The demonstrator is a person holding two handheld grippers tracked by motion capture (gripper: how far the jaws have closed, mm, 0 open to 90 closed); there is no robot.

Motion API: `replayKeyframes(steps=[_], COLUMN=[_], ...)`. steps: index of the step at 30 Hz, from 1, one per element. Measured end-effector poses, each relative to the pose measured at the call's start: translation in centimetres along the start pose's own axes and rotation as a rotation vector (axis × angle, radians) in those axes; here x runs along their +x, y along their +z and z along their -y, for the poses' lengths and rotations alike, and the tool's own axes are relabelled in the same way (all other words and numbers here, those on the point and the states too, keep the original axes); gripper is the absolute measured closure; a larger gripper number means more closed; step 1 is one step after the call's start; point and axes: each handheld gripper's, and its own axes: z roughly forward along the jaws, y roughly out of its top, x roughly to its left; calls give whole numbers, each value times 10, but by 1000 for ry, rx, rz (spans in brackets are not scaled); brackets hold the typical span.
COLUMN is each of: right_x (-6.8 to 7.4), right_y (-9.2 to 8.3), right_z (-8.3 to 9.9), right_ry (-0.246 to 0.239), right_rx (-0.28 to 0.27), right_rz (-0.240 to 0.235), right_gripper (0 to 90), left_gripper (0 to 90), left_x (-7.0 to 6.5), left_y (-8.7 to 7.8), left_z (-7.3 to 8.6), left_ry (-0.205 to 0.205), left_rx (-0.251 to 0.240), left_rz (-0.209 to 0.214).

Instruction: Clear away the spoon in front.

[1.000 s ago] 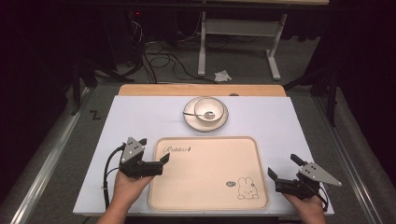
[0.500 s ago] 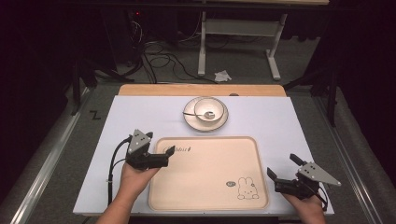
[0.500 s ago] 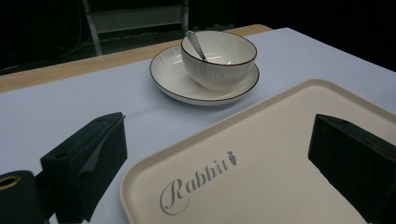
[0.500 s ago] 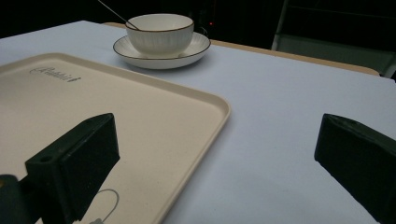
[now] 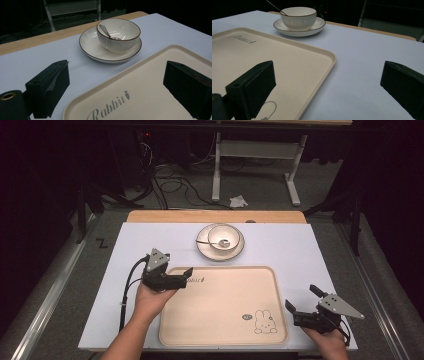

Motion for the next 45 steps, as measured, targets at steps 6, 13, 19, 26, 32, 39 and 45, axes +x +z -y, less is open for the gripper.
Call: replayKeyframes(steps=[6,13,19,26,32,39,45], right_x=[0,0,-1,-1,-1,-1,0], right_y=[0,0,1,0,0,0,0], right_z=[0,0,1,1,0,0,0], right_ry=[0,1,4,12,10,13,9], right_rx=[1,1,2,2,-1,-2,-6], right_rz=[-2,-3,-1,0,-2,-4,-10], right_gripper=[5,5,5,5,5,5,5], left_gripper=[84,97,118,142,151,162,182], left_x=[1,-1,-3,-2,1,4,7], left_y=[9,20,29,39,48,60,71], left_z=[-6,-13,-21,-27,-33,-40,-46], left_ry=[-3,-2,0,-5,-7,-30,-43], left_rx=[4,5,1,3,12,16,27], left_rz=[4,12,18,16,8,3,1])
